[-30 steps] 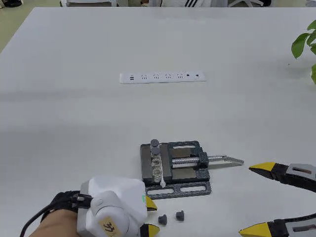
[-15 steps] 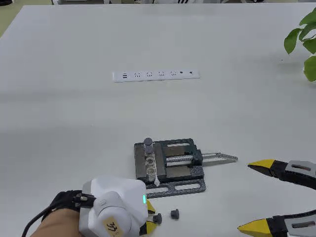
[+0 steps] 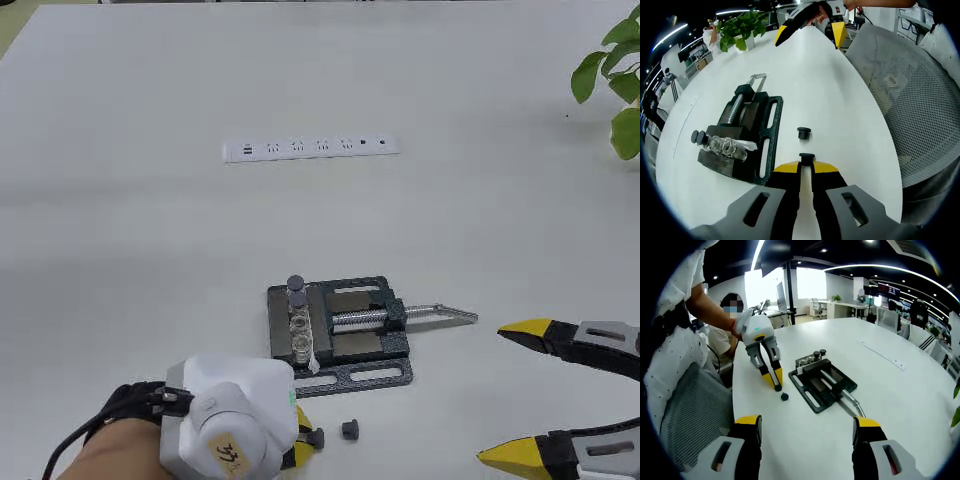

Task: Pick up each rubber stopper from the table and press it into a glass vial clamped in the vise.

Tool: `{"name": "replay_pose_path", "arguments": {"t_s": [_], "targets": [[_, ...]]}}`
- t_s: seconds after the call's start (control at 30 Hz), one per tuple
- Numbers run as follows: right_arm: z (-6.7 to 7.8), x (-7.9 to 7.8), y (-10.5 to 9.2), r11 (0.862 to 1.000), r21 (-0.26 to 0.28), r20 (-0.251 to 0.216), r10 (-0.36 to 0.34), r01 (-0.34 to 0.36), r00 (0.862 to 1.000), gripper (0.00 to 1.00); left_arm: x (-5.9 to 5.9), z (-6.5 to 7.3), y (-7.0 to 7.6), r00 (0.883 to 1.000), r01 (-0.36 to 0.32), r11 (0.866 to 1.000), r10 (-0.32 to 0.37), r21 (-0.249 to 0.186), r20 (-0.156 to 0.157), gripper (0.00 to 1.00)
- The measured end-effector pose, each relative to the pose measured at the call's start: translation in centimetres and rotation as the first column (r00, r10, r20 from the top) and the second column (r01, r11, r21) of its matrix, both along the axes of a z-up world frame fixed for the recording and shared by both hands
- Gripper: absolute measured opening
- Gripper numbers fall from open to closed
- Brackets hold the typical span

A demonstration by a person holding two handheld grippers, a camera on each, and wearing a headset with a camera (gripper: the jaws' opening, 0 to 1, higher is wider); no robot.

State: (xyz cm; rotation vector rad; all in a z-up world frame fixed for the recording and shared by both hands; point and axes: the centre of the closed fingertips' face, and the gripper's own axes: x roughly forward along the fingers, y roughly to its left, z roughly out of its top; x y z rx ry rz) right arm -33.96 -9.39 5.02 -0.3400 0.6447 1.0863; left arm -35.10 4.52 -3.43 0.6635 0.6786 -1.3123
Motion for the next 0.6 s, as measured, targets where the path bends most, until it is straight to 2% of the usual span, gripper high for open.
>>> {"name": "replay_pose_path", "arguments": {"t_s": [0.2, 0.33, 0.4, 0.43, 0.6], "targets": [[0.3, 0.0, 0.3, 1.0, 0.001, 0.002, 0.005, -0.005, 1.0, 0.72, 0.0, 0.0, 0.0, 1.0, -0.012, 1.0, 0.012, -0.002, 0.0, 0.04], [0.5, 0.0, 0.8, 1.0, 0.002, 0.003, 0.015, -0.015, 1.0, 0.71, -0.1, 0.7, -0.3, 0.999, -0.036, 0.999, 0.036, -0.032, -0.014, 0.04], [0.7, -0.1, 1.2, 1.0, 0.004, -0.001, 0.023, -0.023, 1.0, 0.71, -0.1, 1.2, -0.5, 0.997, -0.069, 0.995, 0.067, -0.067, -0.036, 0.04], [0.9, -0.1, 1.5, 1.0, 0.007, -0.003, 0.028, -0.028, 1.0, 0.7, -0.1, 2.2, -0.9, 0.995, -0.092, 0.991, 0.088, -0.099, -0.051, 0.04], [1.8, -0.2, 2.8, 0.999, 0.03, -0.022, 0.044, -0.044, 0.999, 0.66, 0.0, 4.5, -1.6, 0.99, -0.138, 0.976, 0.128, -0.17, -0.066, 0.04]]}}
